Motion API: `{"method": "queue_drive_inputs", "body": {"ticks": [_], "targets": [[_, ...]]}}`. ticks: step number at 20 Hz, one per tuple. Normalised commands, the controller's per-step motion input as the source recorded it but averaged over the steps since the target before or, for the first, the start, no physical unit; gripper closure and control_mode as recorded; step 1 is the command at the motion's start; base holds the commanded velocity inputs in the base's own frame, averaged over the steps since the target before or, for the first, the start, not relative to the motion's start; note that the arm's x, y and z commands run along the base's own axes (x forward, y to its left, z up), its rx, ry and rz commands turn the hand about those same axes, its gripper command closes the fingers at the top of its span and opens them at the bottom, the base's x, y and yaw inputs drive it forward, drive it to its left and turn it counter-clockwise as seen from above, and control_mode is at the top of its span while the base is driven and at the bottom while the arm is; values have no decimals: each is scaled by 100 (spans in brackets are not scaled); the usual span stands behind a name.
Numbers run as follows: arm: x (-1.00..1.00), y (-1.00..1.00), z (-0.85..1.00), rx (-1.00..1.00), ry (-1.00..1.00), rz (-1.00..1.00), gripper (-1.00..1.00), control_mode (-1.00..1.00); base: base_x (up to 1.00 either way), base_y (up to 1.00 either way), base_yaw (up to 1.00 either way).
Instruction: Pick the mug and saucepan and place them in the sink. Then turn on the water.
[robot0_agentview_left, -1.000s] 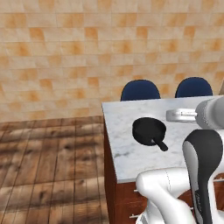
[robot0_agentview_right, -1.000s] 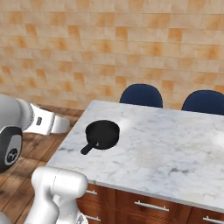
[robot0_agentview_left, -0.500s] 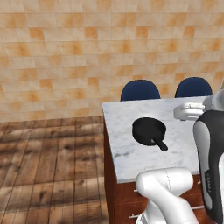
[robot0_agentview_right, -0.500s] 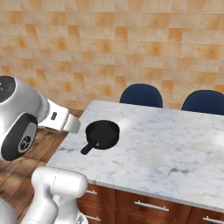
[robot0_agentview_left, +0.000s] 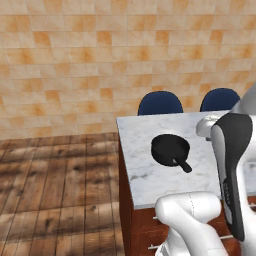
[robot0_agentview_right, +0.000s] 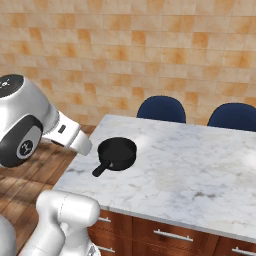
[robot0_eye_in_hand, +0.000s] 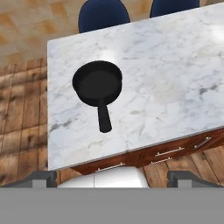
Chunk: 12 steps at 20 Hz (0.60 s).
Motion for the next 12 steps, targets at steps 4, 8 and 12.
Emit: {"method": "queue_drive_inputs", "body": {"ticks": [4, 8, 12], "targets": [[0, 0, -36, 0, 0, 0, -100, -100, 0, 0, 0], [0, 0, -21, 0, 0, 1, -100, -100, 0, 0, 0], [6, 0, -4, 0, 4, 0, -100, -100, 0, 0, 0]]}}
